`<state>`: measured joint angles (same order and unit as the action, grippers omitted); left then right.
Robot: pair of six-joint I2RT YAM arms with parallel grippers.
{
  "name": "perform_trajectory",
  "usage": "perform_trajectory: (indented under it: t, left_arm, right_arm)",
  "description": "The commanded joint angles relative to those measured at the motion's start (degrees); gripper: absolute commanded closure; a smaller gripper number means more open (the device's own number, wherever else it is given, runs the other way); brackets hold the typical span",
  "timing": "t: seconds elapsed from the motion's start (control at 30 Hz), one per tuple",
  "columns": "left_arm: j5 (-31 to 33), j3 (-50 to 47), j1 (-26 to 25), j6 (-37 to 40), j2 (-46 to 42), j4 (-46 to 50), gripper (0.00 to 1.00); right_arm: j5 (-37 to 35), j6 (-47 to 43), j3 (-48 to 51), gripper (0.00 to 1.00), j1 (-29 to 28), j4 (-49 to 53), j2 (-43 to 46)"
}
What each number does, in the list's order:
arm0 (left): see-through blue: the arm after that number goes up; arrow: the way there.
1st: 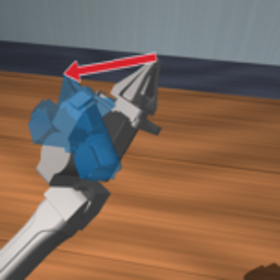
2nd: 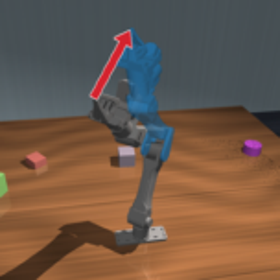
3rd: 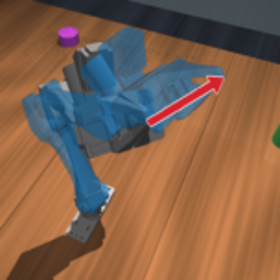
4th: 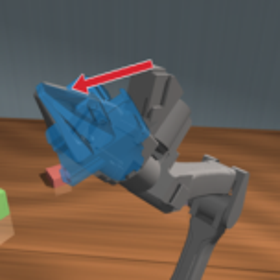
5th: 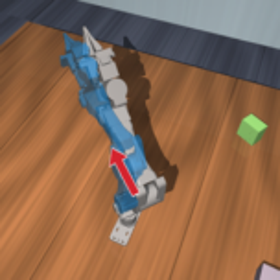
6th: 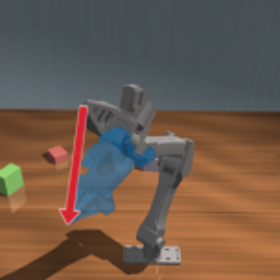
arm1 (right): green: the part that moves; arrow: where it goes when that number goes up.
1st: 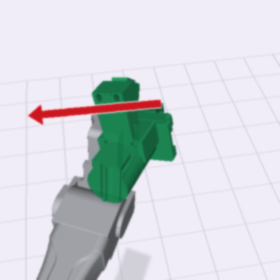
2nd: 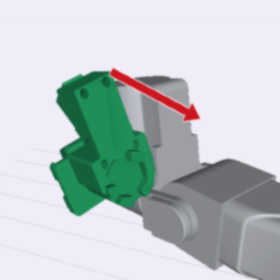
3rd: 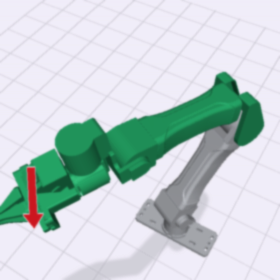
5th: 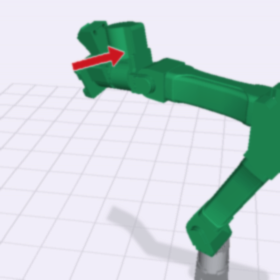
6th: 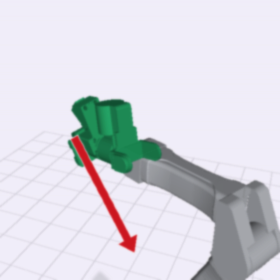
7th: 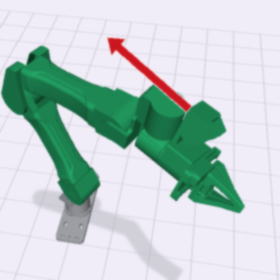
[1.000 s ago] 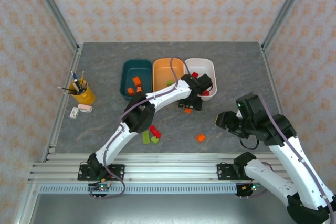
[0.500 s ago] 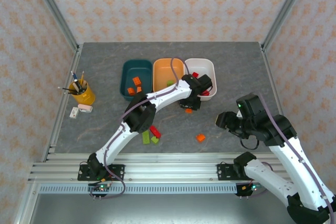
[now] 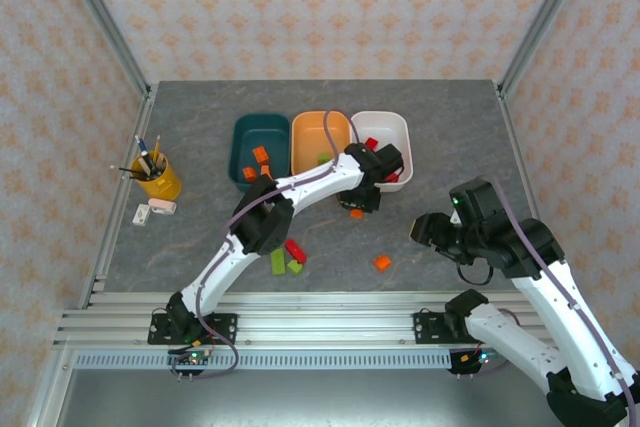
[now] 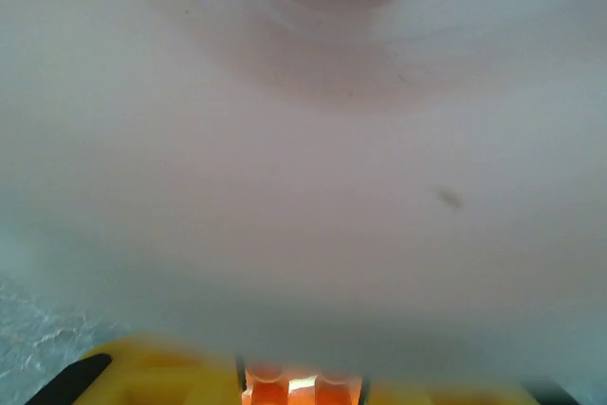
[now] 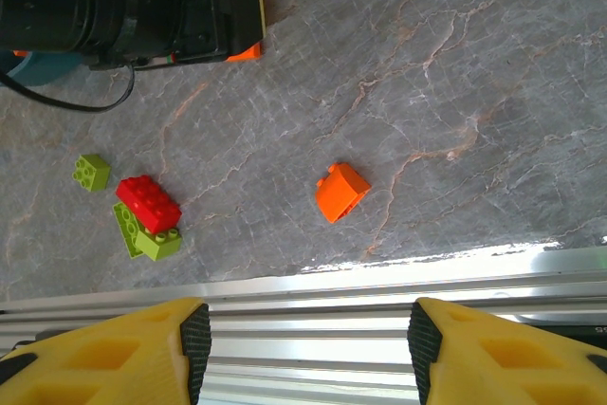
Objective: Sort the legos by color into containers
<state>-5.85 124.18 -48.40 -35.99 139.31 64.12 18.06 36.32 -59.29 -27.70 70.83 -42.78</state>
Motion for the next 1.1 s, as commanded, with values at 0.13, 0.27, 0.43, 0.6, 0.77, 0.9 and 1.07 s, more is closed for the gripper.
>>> perform_trajectory:
  t: [0.13,0.27,0.43,0.6,0.77,0.9,1.07]
  left_arm:
    - [1.88,-2.82,-0.76,-0.40,-6.39,1.03,0.69]
    - [2.05,-3.57,-0.84,-0.60,-7.09,0.95,0.69]
    - [3.10,-3.59,-0.96,-0.84,-9.21,1.65,0.69]
    - [4.88,-5.10,0.04,-0.75,-13.62,2.90,0.69]
    - [5.53,-8.34,3.09,-0.27,-18.64,3.36,0.69]
    - [6.76,-10.48,7.33,0.89,-22.42,4.00,0.69]
    - [6.68,-13.52,15.39,3.25,-25.80,3.26,0.69]
  right_arm:
    - [-0.22,-0.17,0.84,0.41,-0.22,-0.74,-0.37]
    - [-0.14,-0.27,0.66,0.41,-0.16,-0.69,-0.46]
    - [0.20,-0.89,0.75,0.41,-0.16,-0.27,-0.29]
    - [2.11,-2.02,0.78,0.41,-0.16,-2.32,-0.62]
    - [4.20,-3.33,0.08,0.41,-0.16,-5.63,-3.69]
    - [5.20,-4.26,-1.04,0.41,-0.16,-7.87,-6.91]
    - [6.56,-4.84,-2.46,0.41,-0.51,-11.14,-11.27]
